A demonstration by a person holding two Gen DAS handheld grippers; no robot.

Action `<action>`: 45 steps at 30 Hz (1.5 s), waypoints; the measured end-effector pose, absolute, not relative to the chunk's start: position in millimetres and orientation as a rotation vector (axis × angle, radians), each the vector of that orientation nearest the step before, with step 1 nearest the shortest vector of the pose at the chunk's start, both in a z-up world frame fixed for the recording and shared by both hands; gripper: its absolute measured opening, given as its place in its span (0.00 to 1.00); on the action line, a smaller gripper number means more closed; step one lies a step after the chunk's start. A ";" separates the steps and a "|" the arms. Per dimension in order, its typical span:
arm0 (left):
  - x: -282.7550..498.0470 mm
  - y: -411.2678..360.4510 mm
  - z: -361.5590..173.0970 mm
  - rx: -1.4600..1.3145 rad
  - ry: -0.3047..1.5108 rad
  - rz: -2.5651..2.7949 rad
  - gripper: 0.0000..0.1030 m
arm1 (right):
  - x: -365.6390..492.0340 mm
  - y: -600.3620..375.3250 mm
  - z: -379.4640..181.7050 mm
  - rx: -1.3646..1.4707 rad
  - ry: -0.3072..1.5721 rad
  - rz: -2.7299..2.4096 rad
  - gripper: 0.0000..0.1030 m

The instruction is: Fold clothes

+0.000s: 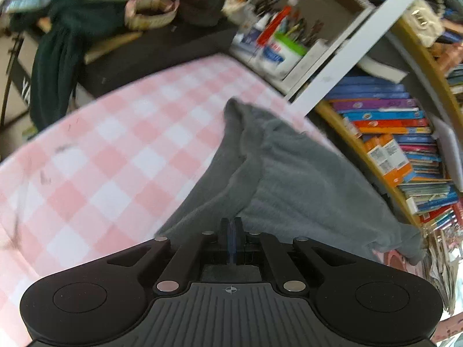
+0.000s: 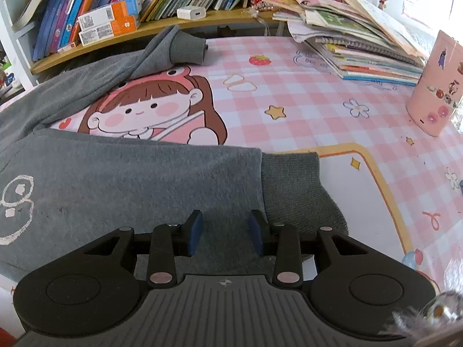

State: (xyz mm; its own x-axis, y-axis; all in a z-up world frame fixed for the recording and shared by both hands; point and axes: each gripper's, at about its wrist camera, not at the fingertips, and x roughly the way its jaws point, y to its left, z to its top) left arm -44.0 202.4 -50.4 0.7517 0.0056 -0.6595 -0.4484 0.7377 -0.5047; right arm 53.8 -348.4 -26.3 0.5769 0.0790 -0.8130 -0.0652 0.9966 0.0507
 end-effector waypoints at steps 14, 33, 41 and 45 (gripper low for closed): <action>-25.0 179.5 -25.6 -0.605 0.633 0.221 0.45 | 76.5 -336.5 -10.7 0.030 0.910 0.130 0.44; 30.2 140.0 -42.6 -0.381 0.745 0.158 0.66 | 186.8 -311.2 -24.2 0.181 0.938 0.207 0.59; 46.5 125.2 -50.4 -0.312 0.778 0.116 0.70 | 251.8 -306.8 -33.9 0.406 0.933 0.221 0.61; 47.5 118.1 -54.5 -0.254 0.797 0.100 0.72 | 275.6 -309.2 -42.6 0.493 0.922 0.193 0.61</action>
State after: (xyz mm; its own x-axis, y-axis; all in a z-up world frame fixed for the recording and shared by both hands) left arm 47.5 118.1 -54.5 0.6962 -0.0063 -0.7178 -0.1844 0.9649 -0.1873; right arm 275.6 -309.2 -42.6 0.5970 0.3649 -0.7145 0.0481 0.8727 0.4859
